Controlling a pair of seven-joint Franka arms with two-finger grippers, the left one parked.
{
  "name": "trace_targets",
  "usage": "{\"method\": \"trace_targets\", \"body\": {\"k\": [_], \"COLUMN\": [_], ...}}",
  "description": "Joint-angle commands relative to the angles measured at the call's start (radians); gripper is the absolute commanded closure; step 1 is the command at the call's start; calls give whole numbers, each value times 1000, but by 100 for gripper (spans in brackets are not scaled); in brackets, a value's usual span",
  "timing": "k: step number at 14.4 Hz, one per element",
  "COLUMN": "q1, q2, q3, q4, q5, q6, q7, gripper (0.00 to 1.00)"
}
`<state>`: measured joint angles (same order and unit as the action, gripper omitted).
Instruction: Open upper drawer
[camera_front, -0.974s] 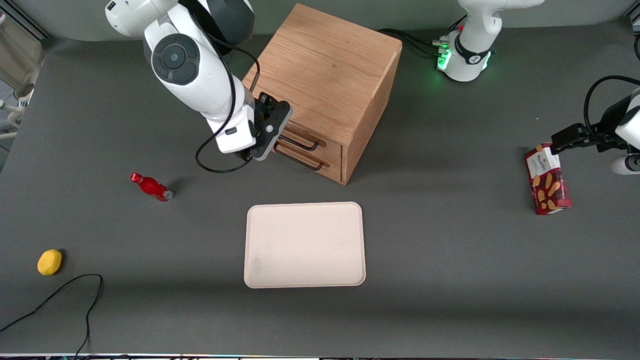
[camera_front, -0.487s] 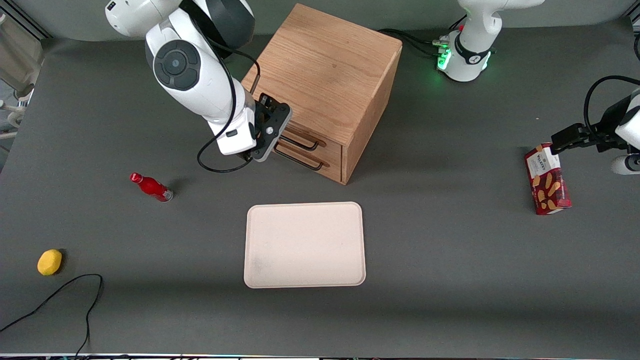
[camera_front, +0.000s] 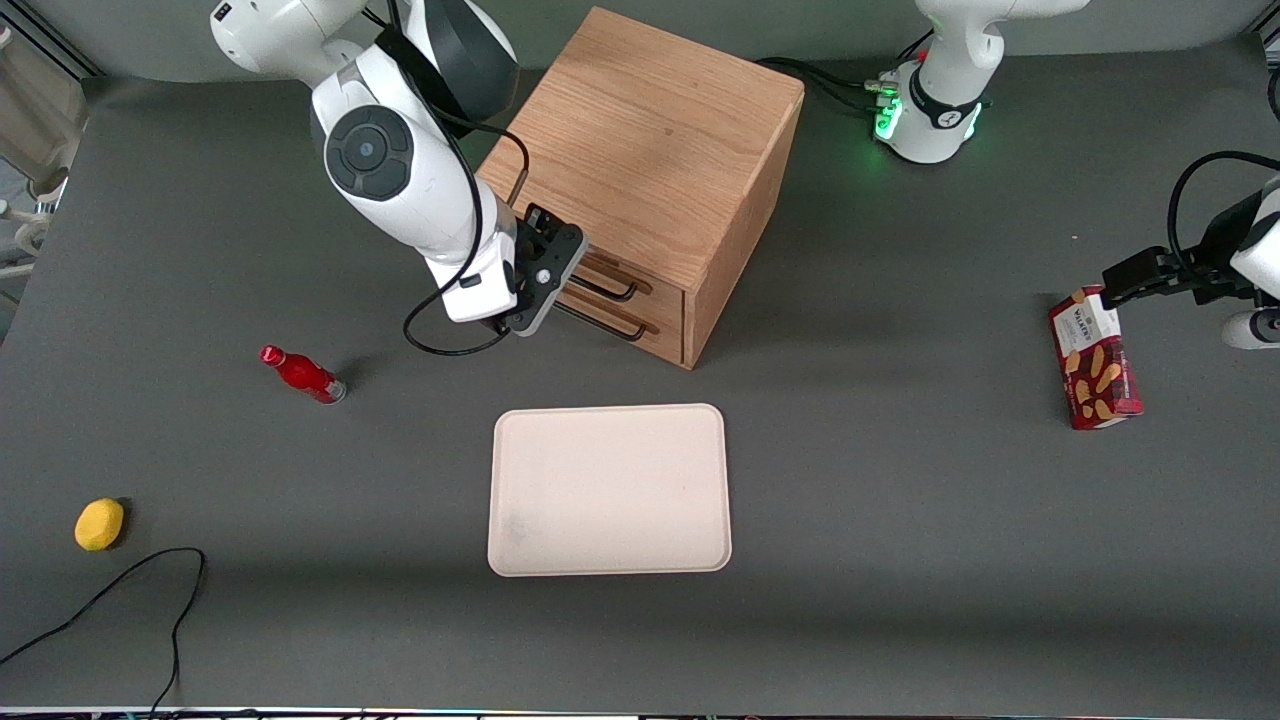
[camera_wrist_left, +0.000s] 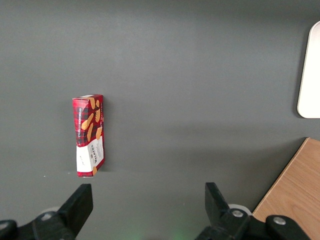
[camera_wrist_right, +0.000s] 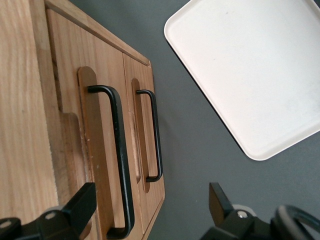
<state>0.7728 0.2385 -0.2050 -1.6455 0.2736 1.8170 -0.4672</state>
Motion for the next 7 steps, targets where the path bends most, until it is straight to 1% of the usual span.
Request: {"method": "trace_targets", "body": {"k": [1,7], "q1": [11,11], "q2": [-30,-30], "q3": [7,30], "q4": [-54,-112], "q5": [26,13], "q6": [48,126], "q7": [-31,-31], "gripper": [0,0]}}
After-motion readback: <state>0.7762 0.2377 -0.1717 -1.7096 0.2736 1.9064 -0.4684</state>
